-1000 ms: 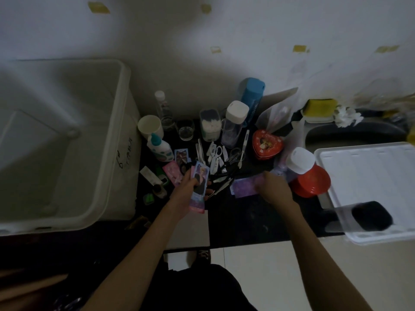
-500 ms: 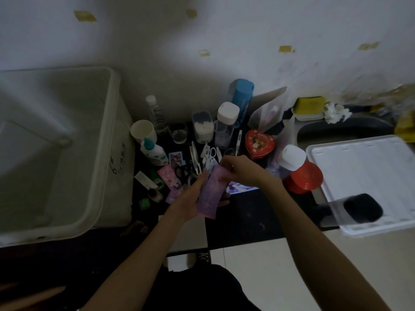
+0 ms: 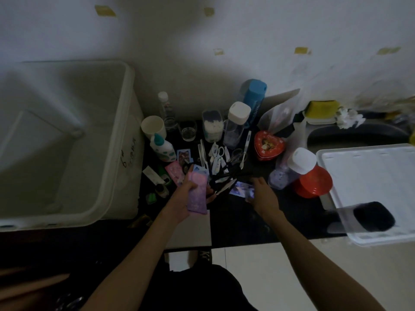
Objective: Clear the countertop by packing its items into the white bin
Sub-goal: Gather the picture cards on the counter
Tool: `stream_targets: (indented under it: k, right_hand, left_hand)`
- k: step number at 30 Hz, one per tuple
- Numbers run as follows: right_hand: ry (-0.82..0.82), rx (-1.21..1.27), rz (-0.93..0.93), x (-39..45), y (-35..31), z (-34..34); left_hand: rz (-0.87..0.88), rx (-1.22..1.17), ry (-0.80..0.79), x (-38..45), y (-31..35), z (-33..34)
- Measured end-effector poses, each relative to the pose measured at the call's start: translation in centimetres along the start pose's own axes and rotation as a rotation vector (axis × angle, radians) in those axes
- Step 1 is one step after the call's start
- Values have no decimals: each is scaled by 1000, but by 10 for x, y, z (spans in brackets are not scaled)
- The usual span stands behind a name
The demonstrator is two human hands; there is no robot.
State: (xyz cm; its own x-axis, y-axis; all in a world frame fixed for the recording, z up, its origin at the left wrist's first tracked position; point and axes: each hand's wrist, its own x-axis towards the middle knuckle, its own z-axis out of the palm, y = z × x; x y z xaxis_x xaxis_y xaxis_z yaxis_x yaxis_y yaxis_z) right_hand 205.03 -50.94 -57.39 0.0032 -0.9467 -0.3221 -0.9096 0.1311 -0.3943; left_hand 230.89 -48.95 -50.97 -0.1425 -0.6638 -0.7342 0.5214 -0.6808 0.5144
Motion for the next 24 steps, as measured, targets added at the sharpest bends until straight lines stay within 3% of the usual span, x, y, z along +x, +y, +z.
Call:
stream_targets:
  k: [6,13,18,22,24]
  right_hand:
    - [-202,-54,92,4,2,-3]
    - [-270,-43,226,5,9,-9]
    - [-461,-143,246,15,6,-30]
    - [-466,-220,238,13,-17,-57]
    - [-427,-123,157,6,-37,-70]
  left_hand:
    - [14,-38,-55,-7,-2,1]
    - [37,17,30,-8,-2,5]
    - [36,13,75,-6,-2,7]
    - [20,16,143,-9,-2,16]
    - [7,32,202,-4,-4,18]
